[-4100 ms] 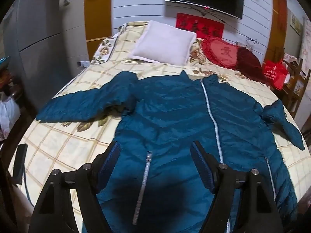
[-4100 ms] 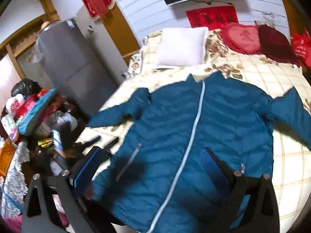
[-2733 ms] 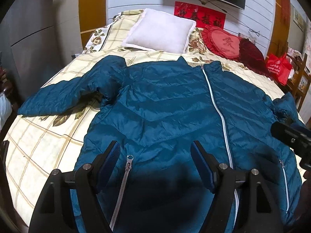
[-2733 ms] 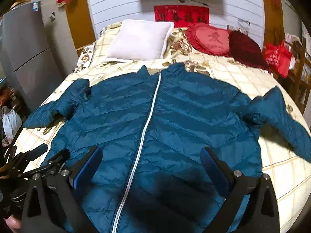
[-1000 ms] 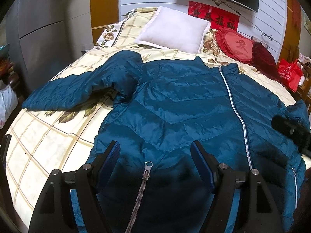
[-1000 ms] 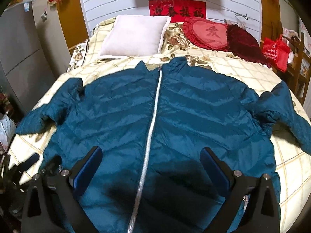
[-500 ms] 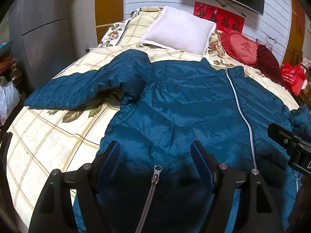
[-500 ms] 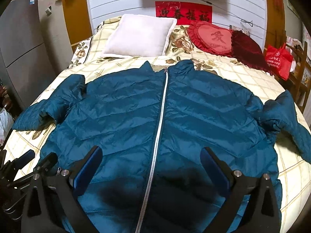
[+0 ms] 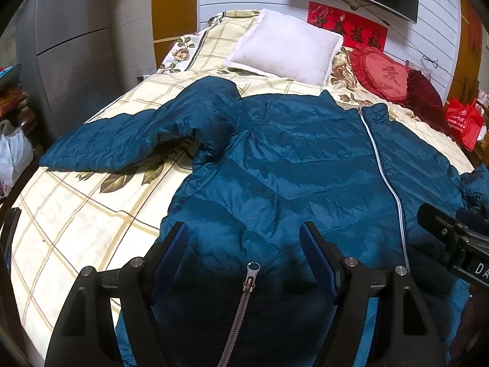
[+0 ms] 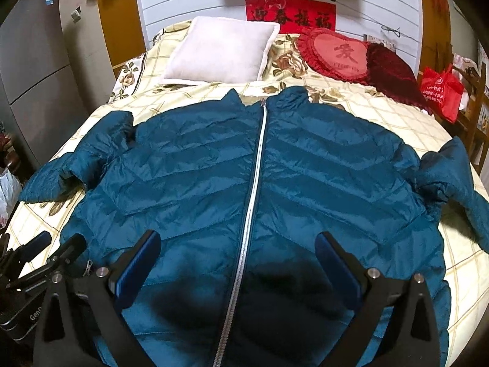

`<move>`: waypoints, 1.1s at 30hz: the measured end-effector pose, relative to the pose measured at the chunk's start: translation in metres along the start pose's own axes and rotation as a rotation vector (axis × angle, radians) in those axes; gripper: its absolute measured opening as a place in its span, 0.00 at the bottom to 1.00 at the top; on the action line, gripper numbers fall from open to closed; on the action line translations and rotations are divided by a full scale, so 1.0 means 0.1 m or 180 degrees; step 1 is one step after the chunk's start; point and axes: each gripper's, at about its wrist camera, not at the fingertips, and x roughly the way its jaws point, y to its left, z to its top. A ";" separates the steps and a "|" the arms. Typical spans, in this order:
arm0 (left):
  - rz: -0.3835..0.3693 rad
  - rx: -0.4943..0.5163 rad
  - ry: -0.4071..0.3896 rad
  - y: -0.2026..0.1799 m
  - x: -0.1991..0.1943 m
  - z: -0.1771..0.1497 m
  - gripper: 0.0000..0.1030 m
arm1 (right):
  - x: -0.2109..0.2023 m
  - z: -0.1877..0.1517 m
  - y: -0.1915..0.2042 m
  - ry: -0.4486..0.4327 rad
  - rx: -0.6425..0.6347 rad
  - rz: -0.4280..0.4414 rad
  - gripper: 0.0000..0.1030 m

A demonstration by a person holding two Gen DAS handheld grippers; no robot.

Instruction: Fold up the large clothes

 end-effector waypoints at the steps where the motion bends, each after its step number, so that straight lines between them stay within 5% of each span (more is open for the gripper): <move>1: 0.0004 0.0003 0.0001 0.00 0.00 0.00 0.66 | 0.01 -0.01 0.00 0.0004 0.0008 0.0003 1.00; 33: 0.0099 0.0088 -0.0005 -0.04 0.07 0.23 0.66 | 0.08 0.07 -0.10 0.0020 0.0060 -0.0049 1.00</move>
